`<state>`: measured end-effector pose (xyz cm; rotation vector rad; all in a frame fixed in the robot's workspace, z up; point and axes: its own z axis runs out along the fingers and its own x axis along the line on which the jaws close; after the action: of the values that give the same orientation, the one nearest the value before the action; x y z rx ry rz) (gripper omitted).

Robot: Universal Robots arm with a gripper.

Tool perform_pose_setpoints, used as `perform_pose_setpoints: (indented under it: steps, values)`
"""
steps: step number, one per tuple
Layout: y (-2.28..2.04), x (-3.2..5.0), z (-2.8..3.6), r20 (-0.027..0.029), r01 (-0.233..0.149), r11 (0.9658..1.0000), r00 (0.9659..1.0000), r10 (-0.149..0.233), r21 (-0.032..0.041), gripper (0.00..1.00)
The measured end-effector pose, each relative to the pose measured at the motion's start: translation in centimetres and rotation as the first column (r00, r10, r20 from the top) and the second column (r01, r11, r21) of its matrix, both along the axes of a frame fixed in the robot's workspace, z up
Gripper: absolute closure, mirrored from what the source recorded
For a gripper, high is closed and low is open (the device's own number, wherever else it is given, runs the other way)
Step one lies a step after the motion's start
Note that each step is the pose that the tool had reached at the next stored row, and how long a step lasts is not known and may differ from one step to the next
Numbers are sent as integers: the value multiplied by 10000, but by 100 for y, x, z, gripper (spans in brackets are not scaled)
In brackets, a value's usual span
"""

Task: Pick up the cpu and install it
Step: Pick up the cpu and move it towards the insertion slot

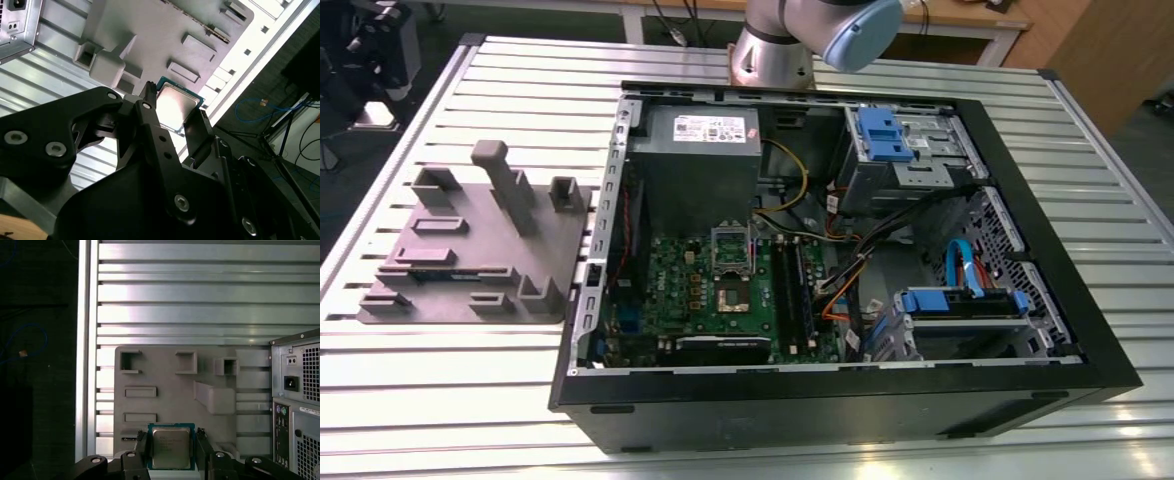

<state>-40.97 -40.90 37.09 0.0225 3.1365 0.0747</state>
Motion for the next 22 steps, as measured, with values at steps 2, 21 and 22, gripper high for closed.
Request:
perform_pose_setpoints:
  steps: [2, 21, 22]
  values:
    - [0, 0, 0, 0, 0, 10000, 10000, 0, 0, 53]
    - [0, 255, 0, 0, 0, 10000, 10000, 0, 1, 53]
    - [0, 297, 0, 1, 0, 10000, 10000, 0, 1, 53]
